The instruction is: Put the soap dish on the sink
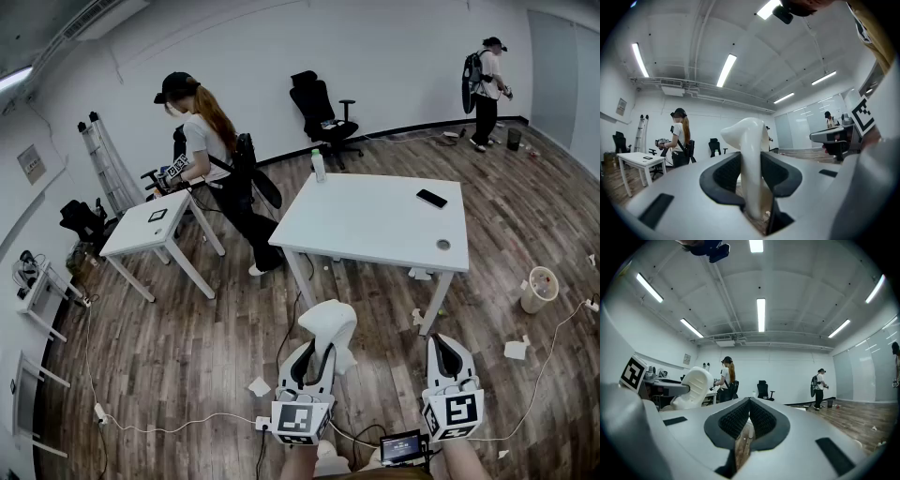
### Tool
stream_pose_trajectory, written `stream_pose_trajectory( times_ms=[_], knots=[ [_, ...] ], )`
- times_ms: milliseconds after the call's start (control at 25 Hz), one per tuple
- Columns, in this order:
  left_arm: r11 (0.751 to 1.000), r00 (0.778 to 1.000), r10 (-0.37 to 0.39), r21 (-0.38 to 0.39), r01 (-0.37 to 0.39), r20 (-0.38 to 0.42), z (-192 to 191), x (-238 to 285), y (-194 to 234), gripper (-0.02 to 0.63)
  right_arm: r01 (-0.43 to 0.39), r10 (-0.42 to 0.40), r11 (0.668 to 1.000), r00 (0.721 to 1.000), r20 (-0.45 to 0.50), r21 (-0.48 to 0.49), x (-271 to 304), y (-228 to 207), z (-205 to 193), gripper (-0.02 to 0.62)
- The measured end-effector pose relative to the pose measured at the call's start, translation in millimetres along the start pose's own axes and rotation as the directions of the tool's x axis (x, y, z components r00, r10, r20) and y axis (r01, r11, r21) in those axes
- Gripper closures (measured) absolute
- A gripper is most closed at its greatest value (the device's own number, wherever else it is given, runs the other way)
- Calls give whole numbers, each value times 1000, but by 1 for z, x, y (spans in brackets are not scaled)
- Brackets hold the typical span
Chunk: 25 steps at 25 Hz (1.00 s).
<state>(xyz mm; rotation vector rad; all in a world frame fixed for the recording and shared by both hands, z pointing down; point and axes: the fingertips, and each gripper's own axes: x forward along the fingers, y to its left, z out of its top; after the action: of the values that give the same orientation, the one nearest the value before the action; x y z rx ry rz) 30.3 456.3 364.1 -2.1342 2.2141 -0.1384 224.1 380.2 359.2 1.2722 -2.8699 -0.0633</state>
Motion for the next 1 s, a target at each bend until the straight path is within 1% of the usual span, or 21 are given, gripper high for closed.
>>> stream_pose_trajectory(
  times_ms=[120,320,520,760,1000],
  knots=[
    [1000,1000,11,-9,-11,1,0,-3,-5,477,-3,3,1000,1000,3,-15,-6,-2,1,588],
    [1000,1000,5,-4,-5,-11,-2,-5,-18,477,2,-2,1000,1000,-1,-7,-11,-10,-3,588],
    [1000,1000,9,-9,-9,0,-1,4,-21,477,11,-11,1000,1000,9,-6,-12,-22,-3,588],
    [999,1000,-13,-32,13,13,-3,27,-24,477,32,-32,999,999,-4,-12,-3,-36,-8,588],
    [998,999,-42,-49,42,6,-15,68,-18,477,49,-49,999,999,-16,-15,28,-51,-16,586]
  ],
)
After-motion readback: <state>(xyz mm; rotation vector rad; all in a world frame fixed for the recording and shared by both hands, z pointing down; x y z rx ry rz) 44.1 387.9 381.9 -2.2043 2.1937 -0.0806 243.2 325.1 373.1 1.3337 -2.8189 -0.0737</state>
